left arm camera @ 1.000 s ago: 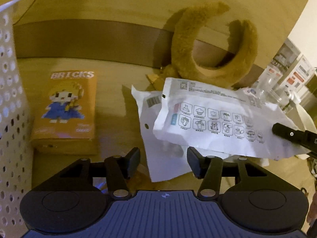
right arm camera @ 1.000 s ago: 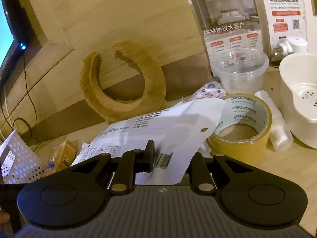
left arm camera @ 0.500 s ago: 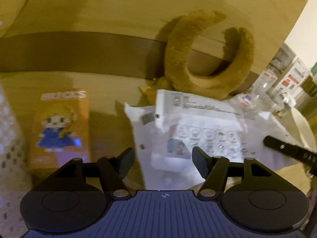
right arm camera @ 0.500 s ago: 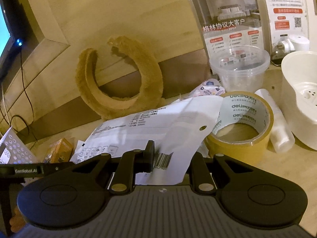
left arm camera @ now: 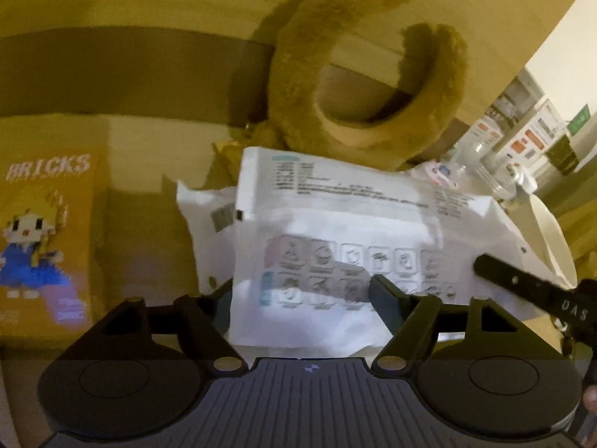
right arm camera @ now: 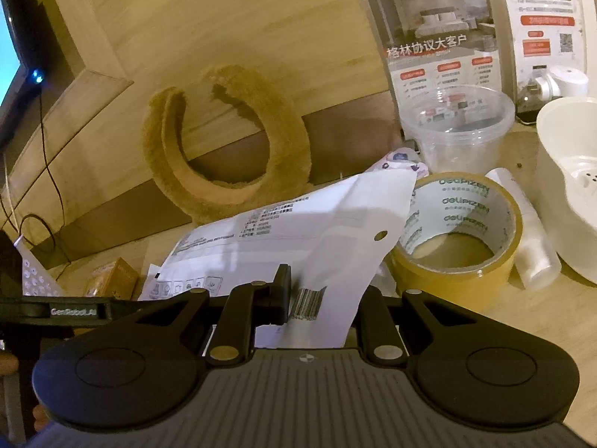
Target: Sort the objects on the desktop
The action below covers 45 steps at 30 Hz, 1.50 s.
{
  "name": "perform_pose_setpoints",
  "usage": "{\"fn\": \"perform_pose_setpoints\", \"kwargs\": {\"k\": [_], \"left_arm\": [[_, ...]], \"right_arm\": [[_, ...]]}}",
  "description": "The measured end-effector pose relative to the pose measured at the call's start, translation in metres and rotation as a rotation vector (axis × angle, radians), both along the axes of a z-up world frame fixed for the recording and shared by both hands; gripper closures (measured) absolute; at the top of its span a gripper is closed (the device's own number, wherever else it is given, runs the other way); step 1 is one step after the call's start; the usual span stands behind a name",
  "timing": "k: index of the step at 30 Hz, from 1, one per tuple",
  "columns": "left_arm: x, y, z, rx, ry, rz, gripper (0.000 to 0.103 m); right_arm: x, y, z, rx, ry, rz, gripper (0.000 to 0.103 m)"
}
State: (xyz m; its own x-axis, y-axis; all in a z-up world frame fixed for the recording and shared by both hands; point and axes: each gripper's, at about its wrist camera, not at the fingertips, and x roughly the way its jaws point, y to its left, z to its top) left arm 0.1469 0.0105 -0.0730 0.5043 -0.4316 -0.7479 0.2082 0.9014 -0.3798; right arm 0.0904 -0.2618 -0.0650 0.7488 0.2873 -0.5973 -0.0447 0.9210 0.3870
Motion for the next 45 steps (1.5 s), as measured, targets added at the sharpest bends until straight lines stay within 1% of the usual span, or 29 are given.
{"fn": "perform_pose_setpoints", "kwargs": {"k": [1,2,3,4,5,6,7,10,11,14,18,23,25,29,32,36,40,45], "left_arm": [[0.000,-0.001,0.002,0.006,-0.010,0.015,0.033],[-0.001,-0.001,0.004,0.017,-0.023,0.033,0.049],[-0.002,0.001,0.008,0.034,-0.039,0.047,0.060],[-0.002,0.002,0.010,0.050,-0.051,0.054,0.082],[-0.003,0.004,0.013,0.066,-0.059,0.058,0.090],[-0.004,0.005,0.017,0.078,-0.067,0.061,0.090],[-0.007,0.003,0.020,0.110,-0.084,0.066,0.092],[-0.018,-0.010,0.030,0.241,-0.149,0.070,0.093],[-0.021,-0.013,0.033,0.264,-0.165,0.066,0.093],[-0.029,-0.008,0.041,0.247,-0.170,0.082,0.093],[-0.040,-0.001,0.060,0.228,-0.211,0.109,0.094],[-0.054,-0.003,0.087,0.264,-0.285,0.117,0.094],[-0.059,0.001,0.099,0.265,-0.307,0.134,0.094],[-0.072,0.011,0.123,0.293,-0.358,0.171,0.094],[-0.082,0.027,0.142,0.308,-0.392,0.215,0.093],[-0.100,0.060,0.164,0.336,-0.429,0.288,0.093],[-0.117,0.097,0.177,0.374,-0.439,0.365,0.093],[-0.140,0.151,0.186,0.419,-0.431,0.464,0.093]], "right_arm": [[0.000,0.002,0.000,-0.004,0.003,0.005,0.082],[0.000,0.003,0.000,-0.015,0.001,0.007,0.082],[-0.001,0.005,0.000,-0.033,-0.002,0.007,0.082],[-0.002,0.006,0.001,-0.043,-0.008,0.002,0.082],[-0.002,0.005,0.002,-0.048,-0.012,-0.003,0.082],[-0.003,0.005,0.003,-0.054,-0.016,-0.003,0.083],[-0.004,0.007,0.005,-0.062,-0.018,0.007,0.083],[-0.009,0.024,0.011,-0.133,-0.035,0.046,0.083],[-0.011,0.028,0.013,-0.144,-0.042,0.047,0.083],[-0.013,0.031,0.021,-0.131,-0.060,0.043,0.083],[-0.020,0.032,0.037,-0.133,-0.100,0.061,0.083],[-0.030,0.039,0.057,-0.154,-0.153,0.072,0.083],[-0.033,0.043,0.067,-0.163,-0.178,0.079,0.083],[-0.037,0.055,0.091,-0.161,-0.233,0.108,0.083],[-0.039,0.069,0.109,-0.147,-0.278,0.138,0.083],[-0.042,0.097,0.130,-0.127,-0.331,0.199,0.083],[-0.044,0.135,0.144,-0.101,-0.367,0.276,0.083],[-0.047,0.189,0.154,-0.070,-0.386,0.376,0.083]]}}
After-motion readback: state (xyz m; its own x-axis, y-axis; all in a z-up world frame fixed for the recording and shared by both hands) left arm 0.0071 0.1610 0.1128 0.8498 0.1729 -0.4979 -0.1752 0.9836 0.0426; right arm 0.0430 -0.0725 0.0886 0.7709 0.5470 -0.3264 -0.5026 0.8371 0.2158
